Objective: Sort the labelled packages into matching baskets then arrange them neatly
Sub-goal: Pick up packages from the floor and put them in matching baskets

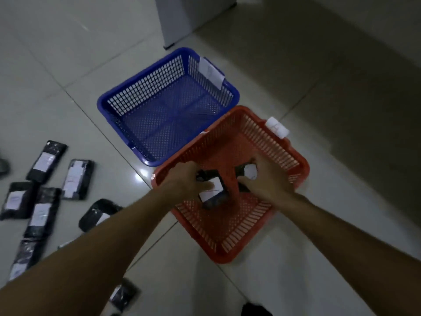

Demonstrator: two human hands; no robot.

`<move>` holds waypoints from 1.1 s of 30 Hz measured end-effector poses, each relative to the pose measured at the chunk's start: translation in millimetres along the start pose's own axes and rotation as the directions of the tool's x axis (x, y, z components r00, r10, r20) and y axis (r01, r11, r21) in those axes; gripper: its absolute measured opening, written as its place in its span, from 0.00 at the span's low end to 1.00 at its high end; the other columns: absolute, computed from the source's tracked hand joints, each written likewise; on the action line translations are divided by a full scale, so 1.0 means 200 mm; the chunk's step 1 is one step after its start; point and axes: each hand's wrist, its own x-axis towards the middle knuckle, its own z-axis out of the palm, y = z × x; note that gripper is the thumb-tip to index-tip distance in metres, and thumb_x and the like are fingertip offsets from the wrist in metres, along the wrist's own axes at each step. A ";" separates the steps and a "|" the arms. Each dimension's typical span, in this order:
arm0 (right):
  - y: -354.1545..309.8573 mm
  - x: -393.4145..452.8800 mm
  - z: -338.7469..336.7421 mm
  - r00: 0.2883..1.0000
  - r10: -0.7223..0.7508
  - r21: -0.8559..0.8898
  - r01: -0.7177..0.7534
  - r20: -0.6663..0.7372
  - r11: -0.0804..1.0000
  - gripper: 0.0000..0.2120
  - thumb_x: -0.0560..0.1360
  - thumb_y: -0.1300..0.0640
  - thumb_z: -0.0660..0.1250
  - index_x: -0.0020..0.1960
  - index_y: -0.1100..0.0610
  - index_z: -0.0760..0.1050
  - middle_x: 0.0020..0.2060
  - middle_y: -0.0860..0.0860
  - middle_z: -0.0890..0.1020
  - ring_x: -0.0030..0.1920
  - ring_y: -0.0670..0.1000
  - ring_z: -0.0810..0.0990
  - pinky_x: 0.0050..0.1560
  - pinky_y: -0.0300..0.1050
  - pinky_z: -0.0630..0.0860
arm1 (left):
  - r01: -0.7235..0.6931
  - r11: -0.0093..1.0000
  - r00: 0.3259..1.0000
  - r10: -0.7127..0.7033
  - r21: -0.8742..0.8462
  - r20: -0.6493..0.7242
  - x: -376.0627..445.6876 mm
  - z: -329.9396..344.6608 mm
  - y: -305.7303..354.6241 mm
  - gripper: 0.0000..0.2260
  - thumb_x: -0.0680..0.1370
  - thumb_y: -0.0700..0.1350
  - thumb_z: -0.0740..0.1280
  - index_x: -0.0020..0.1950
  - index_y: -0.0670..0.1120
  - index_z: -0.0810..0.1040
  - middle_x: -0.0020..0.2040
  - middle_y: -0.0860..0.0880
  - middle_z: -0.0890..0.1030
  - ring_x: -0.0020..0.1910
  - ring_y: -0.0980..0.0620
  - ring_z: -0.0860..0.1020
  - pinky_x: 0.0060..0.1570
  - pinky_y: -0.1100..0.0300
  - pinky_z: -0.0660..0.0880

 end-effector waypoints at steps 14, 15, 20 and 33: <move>-0.53 0.20 0.10 0.889 -0.458 -0.416 0.428 0.030 0.803 0.15 0.77 0.38 0.62 0.43 0.48 0.72 0.36 0.45 0.78 0.38 0.46 0.77 0.37 0.46 0.73 | -0.148 0.926 0.825 0.309 0.347 -0.474 -0.32 -0.24 -0.35 0.09 0.75 0.58 0.63 0.50 0.55 0.75 0.45 0.55 0.80 0.45 0.51 0.77 0.44 0.51 0.77; -0.63 0.19 0.17 0.864 -0.495 -0.399 0.487 0.091 0.777 0.14 0.77 0.39 0.62 0.43 0.48 0.73 0.37 0.45 0.79 0.38 0.46 0.77 0.39 0.48 0.74 | -0.105 0.937 0.822 0.270 0.333 -0.501 -0.40 -0.27 -0.44 0.08 0.75 0.56 0.62 0.50 0.54 0.76 0.44 0.55 0.81 0.45 0.50 0.77 0.44 0.52 0.76; -1.05 0.05 0.69 0.656 -0.595 -0.390 0.754 0.465 0.528 0.11 0.75 0.39 0.66 0.47 0.46 0.74 0.42 0.43 0.80 0.39 0.41 0.75 0.41 0.46 0.74 | 0.102 0.949 0.874 0.058 0.299 -0.483 -0.85 -0.19 -1.01 0.07 0.76 0.55 0.62 0.50 0.55 0.76 0.44 0.56 0.80 0.44 0.52 0.77 0.42 0.56 0.74; -0.82 -0.51 1.44 0.684 -0.453 -0.441 0.721 0.571 0.534 0.30 0.66 0.32 0.71 0.58 0.50 0.69 0.49 0.49 0.81 0.47 0.53 0.78 0.41 0.45 0.72 | 0.190 0.960 0.981 -0.175 0.204 -0.088 -1.36 0.15 -1.32 0.23 0.76 0.61 0.64 0.67 0.51 0.70 0.53 0.51 0.75 0.47 0.53 0.72 0.45 0.59 0.68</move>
